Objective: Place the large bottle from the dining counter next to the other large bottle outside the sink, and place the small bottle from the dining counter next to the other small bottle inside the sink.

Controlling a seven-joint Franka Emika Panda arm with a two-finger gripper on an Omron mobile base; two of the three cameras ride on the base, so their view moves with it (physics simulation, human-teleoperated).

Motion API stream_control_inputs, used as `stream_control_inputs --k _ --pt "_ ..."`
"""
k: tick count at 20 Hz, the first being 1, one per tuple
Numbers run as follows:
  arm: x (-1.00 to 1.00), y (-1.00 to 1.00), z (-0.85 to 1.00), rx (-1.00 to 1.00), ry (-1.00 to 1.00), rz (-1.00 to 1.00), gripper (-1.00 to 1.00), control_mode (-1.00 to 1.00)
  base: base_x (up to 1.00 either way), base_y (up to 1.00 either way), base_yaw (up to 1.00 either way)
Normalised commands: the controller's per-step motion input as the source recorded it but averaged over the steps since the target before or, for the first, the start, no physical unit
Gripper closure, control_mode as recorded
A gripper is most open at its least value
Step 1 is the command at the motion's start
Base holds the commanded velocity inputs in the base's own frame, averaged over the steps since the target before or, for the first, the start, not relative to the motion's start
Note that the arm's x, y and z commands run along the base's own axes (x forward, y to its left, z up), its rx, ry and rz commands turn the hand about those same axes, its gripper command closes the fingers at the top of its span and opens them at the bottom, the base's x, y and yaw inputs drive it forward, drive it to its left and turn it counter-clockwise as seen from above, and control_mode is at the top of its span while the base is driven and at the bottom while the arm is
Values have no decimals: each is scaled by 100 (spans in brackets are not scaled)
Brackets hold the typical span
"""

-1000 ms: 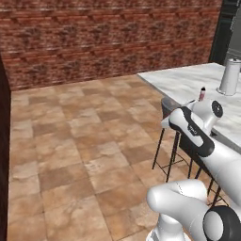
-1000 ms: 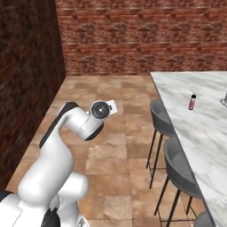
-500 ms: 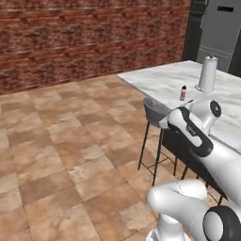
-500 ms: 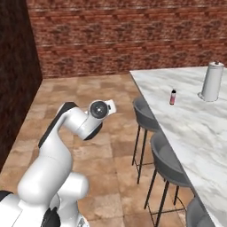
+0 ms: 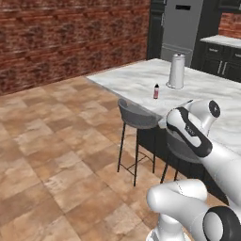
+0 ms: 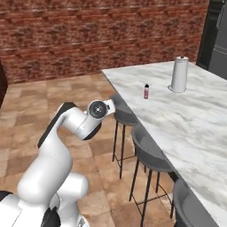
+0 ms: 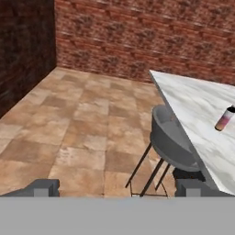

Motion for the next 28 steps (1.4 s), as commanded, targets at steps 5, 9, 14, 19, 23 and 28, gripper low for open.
stream_control_inputs --k 5,9,14,19,23,28 --pt "0 0 0 0 0 0 -100 100 14 21 -37" --pt "0 0 0 0 0 0 -100 100 9 21 -39" --pt "0 0 0 0 0 0 -100 100 4 20 -40" --pt "0 0 0 0 0 0 -100 100 1 20 -42" --pt "0 0 0 0 0 0 -100 100 2 21 -43" --pt "0 0 0 0 0 0 -100 100 3 20 -44"
